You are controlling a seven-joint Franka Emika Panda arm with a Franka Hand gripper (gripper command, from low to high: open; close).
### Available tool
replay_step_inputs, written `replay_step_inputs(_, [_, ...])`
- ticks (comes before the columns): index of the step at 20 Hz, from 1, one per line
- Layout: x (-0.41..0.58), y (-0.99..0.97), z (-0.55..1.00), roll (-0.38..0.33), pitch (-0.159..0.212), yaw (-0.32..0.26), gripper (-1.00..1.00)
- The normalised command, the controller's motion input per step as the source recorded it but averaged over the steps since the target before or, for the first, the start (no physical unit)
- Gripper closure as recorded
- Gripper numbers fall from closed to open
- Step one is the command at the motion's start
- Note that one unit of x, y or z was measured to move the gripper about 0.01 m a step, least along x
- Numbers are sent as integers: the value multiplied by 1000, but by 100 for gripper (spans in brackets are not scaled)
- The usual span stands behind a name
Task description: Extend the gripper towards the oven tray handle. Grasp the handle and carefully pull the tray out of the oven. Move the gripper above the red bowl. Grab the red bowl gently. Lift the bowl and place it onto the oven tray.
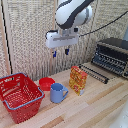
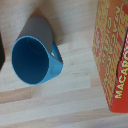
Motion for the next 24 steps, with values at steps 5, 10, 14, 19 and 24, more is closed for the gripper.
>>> replay_step_inputs(5, [201, 269, 29, -335, 54, 64, -100])
replay_step_inputs(10, [179, 148, 44, -375, 42, 88, -100])
replay_step_inputs(14, [187, 136, 76, -375, 31, 92, -100])
replay_step_inputs(19, [101, 26, 50, -375, 4, 127, -100])
replay_step_inputs(24, [54, -43, 57, -326, -20, 147, -100])
